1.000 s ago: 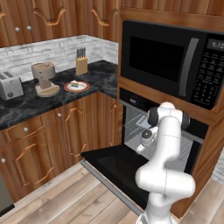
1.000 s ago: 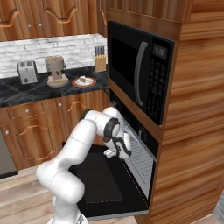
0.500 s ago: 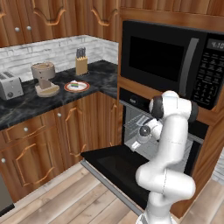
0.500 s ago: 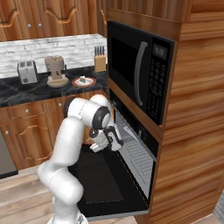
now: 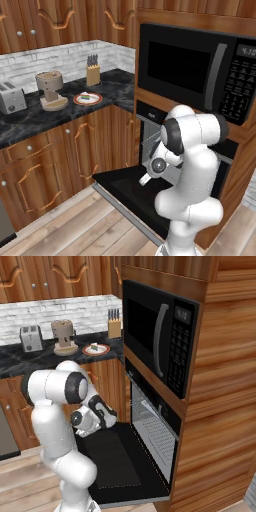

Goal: Take the baked cake out of the oven and place it on the plate for cooling. Then close the oven door.

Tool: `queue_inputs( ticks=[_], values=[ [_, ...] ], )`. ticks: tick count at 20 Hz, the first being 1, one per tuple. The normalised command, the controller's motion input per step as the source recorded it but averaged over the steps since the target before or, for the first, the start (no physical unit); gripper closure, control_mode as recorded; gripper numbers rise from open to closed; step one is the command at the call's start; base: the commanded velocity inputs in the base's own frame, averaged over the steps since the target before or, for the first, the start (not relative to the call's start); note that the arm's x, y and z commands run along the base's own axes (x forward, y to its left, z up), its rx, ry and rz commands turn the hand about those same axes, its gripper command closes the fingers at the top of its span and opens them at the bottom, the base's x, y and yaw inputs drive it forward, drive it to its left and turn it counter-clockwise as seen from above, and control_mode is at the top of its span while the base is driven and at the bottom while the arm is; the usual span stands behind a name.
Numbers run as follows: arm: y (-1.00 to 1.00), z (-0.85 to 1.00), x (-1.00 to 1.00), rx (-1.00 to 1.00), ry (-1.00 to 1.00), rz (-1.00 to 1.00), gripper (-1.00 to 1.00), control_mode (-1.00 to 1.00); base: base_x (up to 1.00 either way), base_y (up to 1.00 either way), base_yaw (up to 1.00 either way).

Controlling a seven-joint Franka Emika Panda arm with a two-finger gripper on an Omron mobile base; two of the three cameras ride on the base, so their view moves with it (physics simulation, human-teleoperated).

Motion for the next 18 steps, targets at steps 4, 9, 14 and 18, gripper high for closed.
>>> queue_inputs(
  ticks=[4, 9, 14, 18],
  values=[
    [0.86, 1.00, -0.33, 0.00, 0.00, -0.02, -1.00, -1.00, 0.00, 0.00, 0.00],
    [0.89, 1.00, -0.04, 0.00, 0.10, -0.07, -1.00, -1.00, 0.00, 0.00, 0.00],
    [0.90, 1.00, 0.00, 0.00, 0.23, -0.09, -1.00, -1.00, 0.00, 0.00, 0.00],
    [0.90, 0.98, 0.00, -0.02, 0.27, -0.08, -1.00, -1.00, 0.00, 0.00, 0.00]
  ],
)
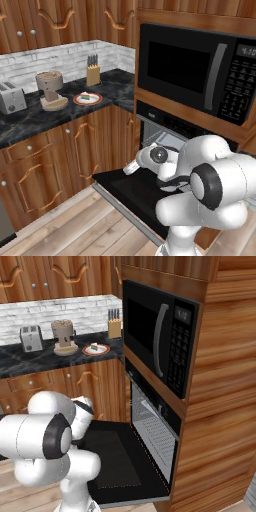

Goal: Take the baked cake out of the oven and place it on the plate for cooling. Then close the oven door.

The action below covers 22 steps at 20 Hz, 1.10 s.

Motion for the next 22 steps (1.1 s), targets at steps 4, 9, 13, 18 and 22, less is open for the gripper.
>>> queue_inputs(
  ticks=[4, 9, 13, 18, 22],
  values=[
    [0.99, 0.52, -0.27, -0.14, 0.30, -0.12, -1.00, -1.00, 0.00, 0.00, 0.00],
    [0.93, 0.59, -0.37, -0.19, 0.21, -0.24, -1.00, -1.00, 0.00, 0.00, 0.00],
    [0.65, 1.00, -0.19, -0.15, 0.11, -0.30, -1.00, -1.00, 0.00, 0.00, 0.00],
    [0.58, 0.91, -0.24, -0.14, 0.21, -0.33, -1.00, -1.00, 0.00, 0.00, 0.00],
    [0.43, 0.05, -0.51, -0.26, 0.17, -0.27, -1.00, -1.00, 0.00, 0.00, 0.00]
  ],
)
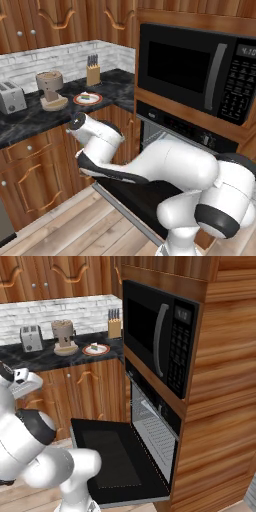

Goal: Take the baked cake out of the oven and place it on the plate for cooling. Then close the oven door.

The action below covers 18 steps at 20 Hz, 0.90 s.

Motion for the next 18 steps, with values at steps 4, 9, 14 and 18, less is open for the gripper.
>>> queue_inputs(
  ticks=[4, 9, 14, 18],
  values=[
    [0.17, -0.60, -0.52, -0.32, 0.01, -0.18, -1.00, -1.00, 0.00, 0.00, 0.00],
    [0.03, -0.83, -0.18, -0.33, 0.00, -0.18, -1.00, -1.00, 0.00, 0.00, 0.00],
    [0.00, -0.87, 0.00, -0.33, 0.00, -0.20, -1.00, -1.00, 0.00, 0.00, 0.00],
    [0.03, -0.69, -0.05, -0.31, 0.00, -0.20, -1.00, -1.00, 0.00, 0.00, 0.00]
  ],
)
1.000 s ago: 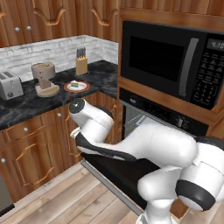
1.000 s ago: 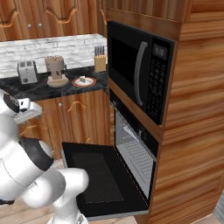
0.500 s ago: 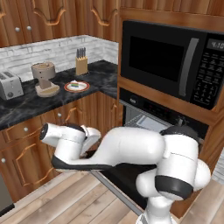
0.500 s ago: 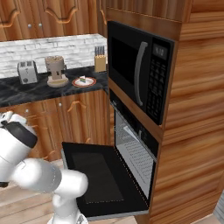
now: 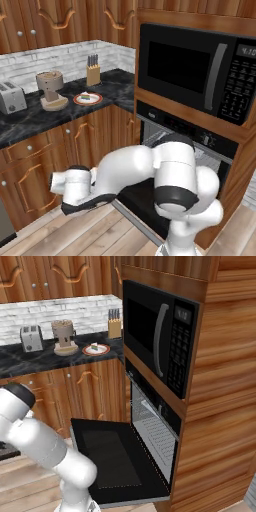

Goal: Take the baked cake out of the oven and place it on the plate for cooling. Then close the oven door.

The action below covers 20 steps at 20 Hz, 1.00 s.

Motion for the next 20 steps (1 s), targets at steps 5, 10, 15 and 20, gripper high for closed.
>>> queue_inputs(
  ticks=[5, 10, 15, 20],
  values=[
    [0.01, -0.66, -0.19, -0.29, 0.00, -0.16, -1.00, -1.00, 0.00, 0.00, 0.00],
    [0.00, -0.52, -0.09, -0.23, 0.00, -0.09, -1.00, -1.00, 0.00, 0.00, 0.00],
    [0.00, -0.41, 0.00, -0.18, 0.00, -0.06, -1.00, -1.00, 0.00, 0.00, 0.00],
    [0.00, -0.45, 0.02, -0.02, 0.00, 0.12, -1.00, -1.00, 0.00, 0.00, 0.00]
  ],
)
